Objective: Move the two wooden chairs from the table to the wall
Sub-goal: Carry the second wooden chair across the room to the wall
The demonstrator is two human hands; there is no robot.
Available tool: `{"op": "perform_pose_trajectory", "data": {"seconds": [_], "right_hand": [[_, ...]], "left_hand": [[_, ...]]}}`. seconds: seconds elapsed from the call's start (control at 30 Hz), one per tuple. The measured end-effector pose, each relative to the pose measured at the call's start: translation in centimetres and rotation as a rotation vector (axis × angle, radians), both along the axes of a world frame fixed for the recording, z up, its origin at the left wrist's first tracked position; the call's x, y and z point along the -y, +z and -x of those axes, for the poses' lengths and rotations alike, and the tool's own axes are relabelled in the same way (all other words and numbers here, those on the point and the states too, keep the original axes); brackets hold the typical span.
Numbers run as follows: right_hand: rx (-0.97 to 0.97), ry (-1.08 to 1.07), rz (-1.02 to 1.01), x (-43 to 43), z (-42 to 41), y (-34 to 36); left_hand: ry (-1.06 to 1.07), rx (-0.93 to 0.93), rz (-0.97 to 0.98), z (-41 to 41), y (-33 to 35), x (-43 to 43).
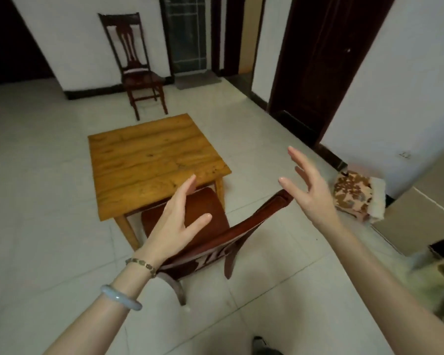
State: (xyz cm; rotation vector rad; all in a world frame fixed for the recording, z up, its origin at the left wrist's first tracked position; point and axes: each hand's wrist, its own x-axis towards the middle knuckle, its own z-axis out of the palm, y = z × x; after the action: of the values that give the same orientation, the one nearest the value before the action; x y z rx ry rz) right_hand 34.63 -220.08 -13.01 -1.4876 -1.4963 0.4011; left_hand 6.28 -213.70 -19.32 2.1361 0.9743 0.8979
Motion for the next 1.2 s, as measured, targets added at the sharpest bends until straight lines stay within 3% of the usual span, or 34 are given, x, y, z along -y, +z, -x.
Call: {"op": "perform_pose_trajectory", "data": {"seconds": [0.13, 0.23, 0.47, 0.57, 0.87, 1.2], "right_hand": [[0.328, 0.264, 0.031, -3.5, -1.0, -2.4], [0.581, 0.438, 0.043, -5.1, -1.8, -4.8], [1.031, 0.798, 0.169, -7.2, -3.0, -10.0], [1.070, 0.844, 0.150, -7.5, -3.1, -11.7], [1.128, 0.724, -0.167, -8.1, -2.3, -12.7], [1.116, 0.637, -0.215, -5.1, 1.9, -13.1]], "left_hand": [[0.152, -0.282, -0.146, -1.1, -1.8, 2.2], [0.258, -0.384, -0.162, -1.9, -3.0, 3.5], [0.270, -0.793, -0.338, -3.3, -6.4, 4.4], [0.269, -0.886, -0.411, -3.3, -7.3, 4.1], [0.265, -0.877, -0.477, -3.2, -6.7, 3.8], [0.163, -0.839, -0.596, 1.8, -7.4, 4.4]]}}
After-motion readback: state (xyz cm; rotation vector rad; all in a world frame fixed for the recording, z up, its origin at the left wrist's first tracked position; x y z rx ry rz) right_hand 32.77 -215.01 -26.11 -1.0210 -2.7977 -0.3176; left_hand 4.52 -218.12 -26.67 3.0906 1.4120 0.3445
